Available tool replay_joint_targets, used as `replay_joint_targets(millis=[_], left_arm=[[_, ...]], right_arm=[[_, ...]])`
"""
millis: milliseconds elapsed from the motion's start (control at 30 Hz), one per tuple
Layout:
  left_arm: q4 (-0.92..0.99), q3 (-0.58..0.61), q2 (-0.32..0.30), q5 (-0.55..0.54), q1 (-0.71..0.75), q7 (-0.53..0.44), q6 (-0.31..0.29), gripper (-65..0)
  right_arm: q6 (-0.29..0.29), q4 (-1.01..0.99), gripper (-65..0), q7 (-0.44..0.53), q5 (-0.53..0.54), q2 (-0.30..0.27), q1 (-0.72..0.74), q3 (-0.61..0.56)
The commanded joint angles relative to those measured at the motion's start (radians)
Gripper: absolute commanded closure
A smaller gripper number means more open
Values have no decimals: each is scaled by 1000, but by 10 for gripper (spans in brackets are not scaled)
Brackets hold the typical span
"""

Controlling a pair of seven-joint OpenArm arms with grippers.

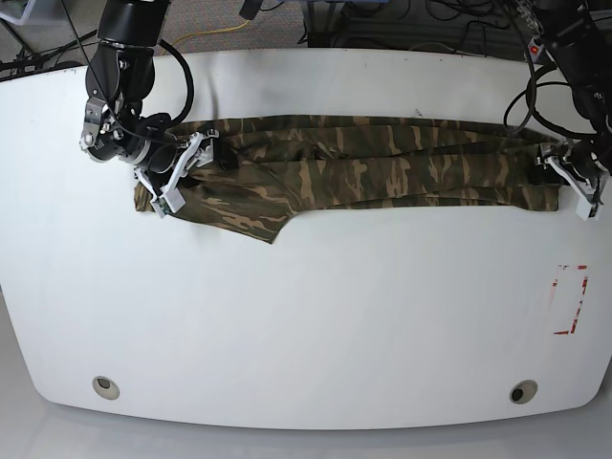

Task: Fold the T-shirt properly
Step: 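Carry the strip end with the left gripper toward the right gripper, folding it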

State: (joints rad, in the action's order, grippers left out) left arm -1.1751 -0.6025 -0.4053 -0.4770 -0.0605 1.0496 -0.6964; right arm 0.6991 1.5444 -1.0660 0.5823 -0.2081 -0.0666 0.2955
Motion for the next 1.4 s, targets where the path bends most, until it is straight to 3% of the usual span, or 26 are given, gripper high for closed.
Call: replay_joint_targets(millis=[0,167,200,333,433,700,867,1100,1367], left_arm=[[-1,6,-7,7,12,28,-2,-306],[-7,6,-7,11,17,-10,-2,-10],[-7,6,-7,11,17,-18,-2,0],[-38,6,-7,11,46,-36,-2,-1],[-182,6,-1,11,87,-38,-2,-1],[-598,20,113,13,224,-33,-2,-3],[-773,146,193,7,242,53,-2,-3],[-794,307,357,14,141,153,-2,-3],[-748,462,431,14,60,153,-2,-3]], right_arm=[[-1,18,-482,3,9,-11,11,5],[-1,18,-482,3,9,-11,15,5],[-1,18,-482,3,9,-11,15,5],[-1,18,-482,3,9,-11,17,5],[-1,18,-482,3,9,-11,17,5],[-1,18,-482,3,9,-11,17,5],[-1,18,-482,3,9,-11,17,5],[-1,17,-482,3,9,-11,17,5],[-1,17,-482,3,9,-11,17,5]])
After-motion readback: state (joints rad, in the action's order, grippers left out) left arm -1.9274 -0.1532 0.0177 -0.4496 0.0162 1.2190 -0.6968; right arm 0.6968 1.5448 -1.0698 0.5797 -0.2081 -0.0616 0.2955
